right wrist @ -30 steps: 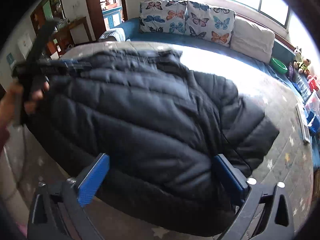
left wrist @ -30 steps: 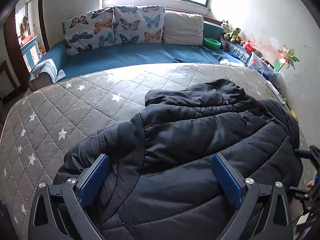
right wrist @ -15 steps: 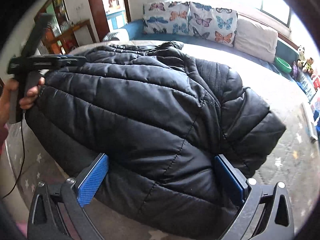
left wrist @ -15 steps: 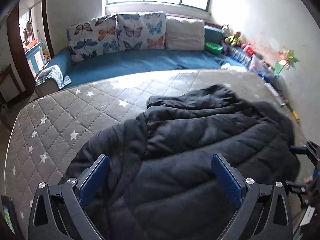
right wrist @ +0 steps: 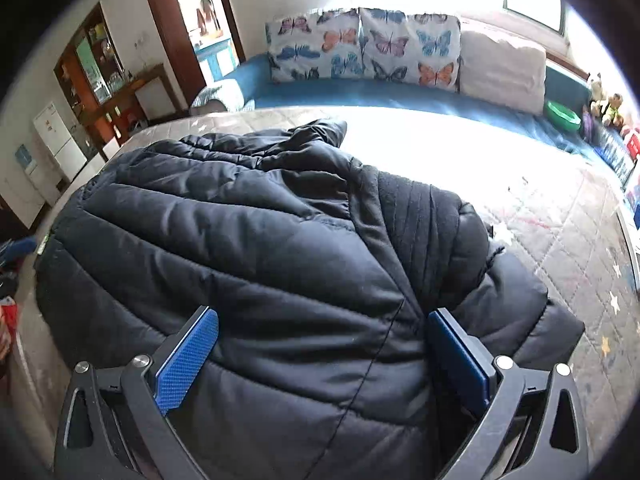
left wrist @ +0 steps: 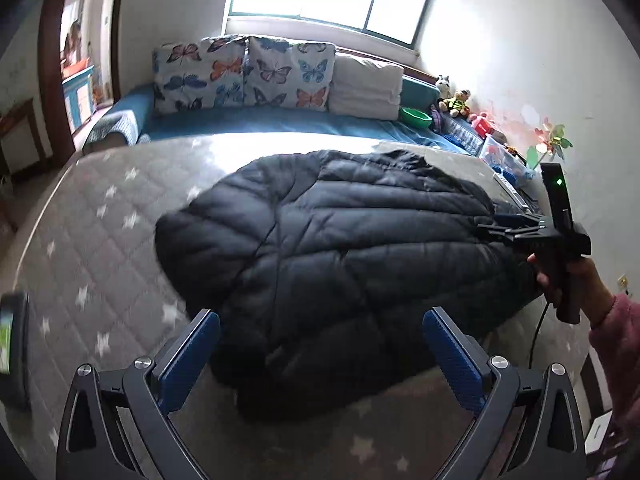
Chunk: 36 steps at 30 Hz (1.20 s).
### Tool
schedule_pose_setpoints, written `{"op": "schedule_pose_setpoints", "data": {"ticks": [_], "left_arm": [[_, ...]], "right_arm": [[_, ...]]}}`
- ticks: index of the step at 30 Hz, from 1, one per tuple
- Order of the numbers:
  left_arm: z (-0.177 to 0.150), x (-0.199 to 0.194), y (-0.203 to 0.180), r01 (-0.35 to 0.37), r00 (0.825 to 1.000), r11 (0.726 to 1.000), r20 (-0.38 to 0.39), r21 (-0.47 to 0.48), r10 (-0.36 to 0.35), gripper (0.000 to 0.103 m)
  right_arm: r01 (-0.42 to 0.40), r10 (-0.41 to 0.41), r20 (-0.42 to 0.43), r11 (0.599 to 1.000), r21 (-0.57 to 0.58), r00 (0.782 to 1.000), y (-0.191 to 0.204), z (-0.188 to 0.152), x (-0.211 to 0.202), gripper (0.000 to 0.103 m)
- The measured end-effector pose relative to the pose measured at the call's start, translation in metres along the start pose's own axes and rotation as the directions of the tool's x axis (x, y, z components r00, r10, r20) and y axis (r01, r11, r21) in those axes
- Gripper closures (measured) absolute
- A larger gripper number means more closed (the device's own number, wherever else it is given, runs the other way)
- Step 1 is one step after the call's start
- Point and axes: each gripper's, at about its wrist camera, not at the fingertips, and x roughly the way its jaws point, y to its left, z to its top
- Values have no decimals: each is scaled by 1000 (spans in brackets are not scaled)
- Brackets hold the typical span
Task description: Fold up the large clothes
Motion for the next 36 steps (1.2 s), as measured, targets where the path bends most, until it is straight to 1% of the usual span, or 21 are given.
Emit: {"op": "schedule_pose_setpoints", "data": {"ticks": [2,4,6,7,8,10,11,12,13,17,19,20,22,24,26,28,31,33,36], "left_arm": [[-6,-4,7,5,1000,999,4,-36,-5,0],[-3,-5,16,-8,1000,997,15,-74,9,0],[5,-3,23,-28,999,995,22,-98,30,0],[8,-1,29,-56,998,991,19,-120,59,0],[13,4,32,-73,997,988,11,-138,75,0],[19,17,43,-87,996,979,-18,-186,85,0],[18,23,48,-96,995,974,-37,-205,90,0],[16,31,52,-110,993,971,-60,-214,99,0],[12,37,55,-119,991,969,-79,-216,104,0],[0,55,69,-85,992,957,-113,-278,55,0],[-3,62,75,-68,992,950,-120,-306,33,0],[-4,63,76,-68,992,949,-120,-306,33,0],[-5,62,74,-86,992,958,-116,-274,56,0],[-6,62,73,-96,991,963,-114,-251,69,0],[-7,65,73,-93,991,962,-116,-257,64,0],[-9,68,75,-85,992,961,-115,-264,56,0],[-10,74,78,-77,992,958,-114,-276,47,0],[-12,76,77,-75,993,956,-111,-282,45,0],[-12,77,80,-71,993,954,-110,-292,41,0]], "right_arm": [[18,-17,-18,1000,14,1000,3,2,-5,0],[15,-14,-29,999,39,999,6,8,-16,0],[-24,23,15,998,55,1000,8,10,-33,0],[-49,46,45,997,66,998,9,10,-41,0],[-55,51,53,996,75,997,8,10,-43,0],[-40,37,35,995,87,999,7,8,-35,0],[-27,26,7,995,92,1000,4,5,-27,0],[-10,12,-20,995,95,1000,1,2,-18,0],[-7,10,-28,996,89,1000,0,-3,-12,0],[32,-33,7,999,29,999,8,-15,-10,0],[28,-28,6,999,21,1000,8,-16,-11,0],[23,-23,1,1000,21,1000,6,-15,-13,0],[15,-15,-6,999,41,1000,5,-11,-22,0],[-8,7,15,998,63,1000,5,-10,-36,0],[-20,16,43,996,90,999,1,-16,-50,0],[-3,1,25,995,103,1000,-3,-25,-48,0],[53,-52,-9,997,60,999,-3,-36,-32,0],[68,-68,-5,996,59,998,0,-36,-29,0],[97,-95,-25,994,57,995,3,-33,-25,0]]}}
